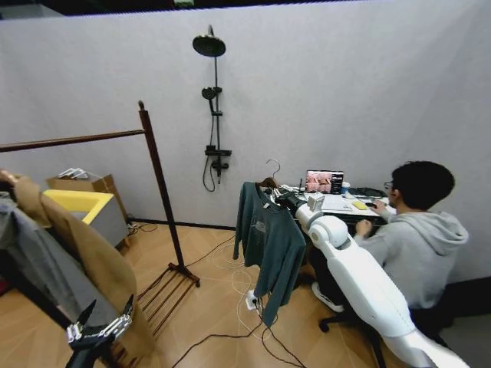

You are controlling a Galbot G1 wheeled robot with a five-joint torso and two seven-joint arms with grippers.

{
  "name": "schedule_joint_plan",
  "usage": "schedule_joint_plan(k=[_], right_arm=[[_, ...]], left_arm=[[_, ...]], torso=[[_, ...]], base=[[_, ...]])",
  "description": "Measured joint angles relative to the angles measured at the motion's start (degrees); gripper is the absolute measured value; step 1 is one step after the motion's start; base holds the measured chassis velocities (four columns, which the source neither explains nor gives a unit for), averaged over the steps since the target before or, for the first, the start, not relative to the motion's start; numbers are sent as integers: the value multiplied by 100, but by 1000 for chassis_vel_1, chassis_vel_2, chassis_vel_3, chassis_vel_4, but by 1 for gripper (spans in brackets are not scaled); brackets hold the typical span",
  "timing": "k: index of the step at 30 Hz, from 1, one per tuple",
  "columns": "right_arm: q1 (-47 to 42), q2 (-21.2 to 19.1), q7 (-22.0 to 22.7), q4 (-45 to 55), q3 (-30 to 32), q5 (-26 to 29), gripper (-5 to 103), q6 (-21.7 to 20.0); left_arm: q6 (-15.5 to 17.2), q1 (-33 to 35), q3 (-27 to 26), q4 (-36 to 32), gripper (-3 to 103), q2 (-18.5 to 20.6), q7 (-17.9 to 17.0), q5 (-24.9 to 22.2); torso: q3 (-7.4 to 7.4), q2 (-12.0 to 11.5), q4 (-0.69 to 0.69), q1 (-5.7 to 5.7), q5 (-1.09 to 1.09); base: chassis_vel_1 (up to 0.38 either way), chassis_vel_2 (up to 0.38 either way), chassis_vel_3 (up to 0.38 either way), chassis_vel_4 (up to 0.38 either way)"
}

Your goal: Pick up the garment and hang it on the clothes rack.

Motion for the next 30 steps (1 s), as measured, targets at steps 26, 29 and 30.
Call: schedule_joint_plan(k=[26,29,30], right_arm=[[-795,-470,-79,124,1087,-68,10,185],[-933,-540,-162,57,1253,-83,10,255],[-970,-556,-184,46,1301,-83,10,273]], left_arm=[[0,0,0,0,100,0,0,0],[0,0,0,0,100,0,0,0],[0,0,0,0,100,0,0,0]], torso=[[0,0,-2,0,1],[0,0,0,0,1],[0,0,1,0,1]], base=[[125,120,125,123],[111,108,125,125],[103,100,122,111]])
